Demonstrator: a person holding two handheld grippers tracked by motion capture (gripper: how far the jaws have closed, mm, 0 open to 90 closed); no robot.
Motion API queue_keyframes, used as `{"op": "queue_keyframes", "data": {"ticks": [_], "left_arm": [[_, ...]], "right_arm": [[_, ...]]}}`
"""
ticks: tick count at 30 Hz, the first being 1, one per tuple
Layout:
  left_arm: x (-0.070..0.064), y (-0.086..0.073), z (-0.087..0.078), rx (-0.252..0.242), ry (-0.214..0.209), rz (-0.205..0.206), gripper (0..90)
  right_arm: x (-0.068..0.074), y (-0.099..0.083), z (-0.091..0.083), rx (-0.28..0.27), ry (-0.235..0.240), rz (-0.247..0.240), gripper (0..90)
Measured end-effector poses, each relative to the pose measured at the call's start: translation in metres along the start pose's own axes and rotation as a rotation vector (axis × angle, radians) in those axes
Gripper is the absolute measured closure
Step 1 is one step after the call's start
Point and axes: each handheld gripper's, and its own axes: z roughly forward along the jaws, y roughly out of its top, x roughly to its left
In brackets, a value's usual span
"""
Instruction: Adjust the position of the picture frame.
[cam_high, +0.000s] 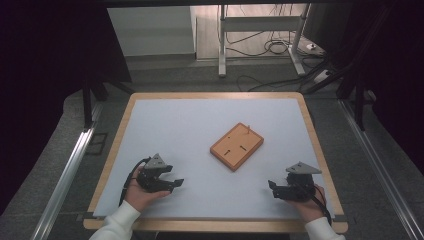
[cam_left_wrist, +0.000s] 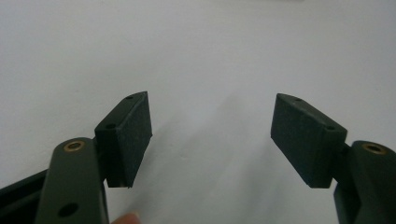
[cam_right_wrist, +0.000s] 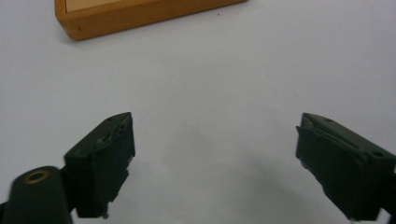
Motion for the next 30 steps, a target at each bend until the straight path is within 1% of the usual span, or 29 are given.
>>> {"op": "queue_keyframes", "data": {"ticks": [2, 7, 9, 12, 15, 19, 20, 26, 28, 30], "left_arm": [[-0.001, 0.001, 0.001, 0.000, -0.005, 0.000, 28.8], [0.000, 0.002, 0.002, -0.003, -0.008, 0.004, 28.8], [0.001, 0.001, 0.000, -0.003, -0.003, 0.004, 28.8], [0.001, 0.001, 0.000, -0.003, -0.003, 0.000, 28.8], [-0.001, 0.001, 0.001, -0.002, -0.007, 0.003, 28.8], [0.000, 0.001, 0.002, 0.001, -0.007, 0.007, 28.8], [0.000, 0.001, 0.001, -0.001, -0.007, 0.001, 28.8], [0.002, 0.003, 0.002, -0.004, -0.009, -0.002, 28.8], [0.002, 0.004, 0.004, -0.001, -0.013, 0.000, 28.8], [0.001, 0.004, 0.005, 0.003, -0.015, 0.003, 28.8]], "right_arm": [[0.000, -0.001, 0.001, 0.005, -0.013, -0.026, 14.7], [-0.002, -0.002, 0.001, 0.002, -0.009, -0.014, 15.5], [-0.002, -0.001, 0.001, 0.000, -0.011, -0.010, 15.5], [-0.001, -0.001, 0.000, -0.014, -0.009, -0.003, 16.3], [0.000, 0.000, -0.001, -0.018, -0.009, -0.020, 18.4], [-0.001, 0.002, 0.001, -0.020, 0.000, -0.021, 19.7], [0.000, 0.002, 0.002, -0.017, 0.004, -0.020, 19.9], [0.002, 0.003, 0.003, -0.015, 0.018, -0.033, 21.1], [0.002, 0.006, 0.003, -0.010, 0.014, -0.041, 21.3], [0.001, 0.010, 0.003, -0.018, 0.019, -0.034, 22.2]]}}
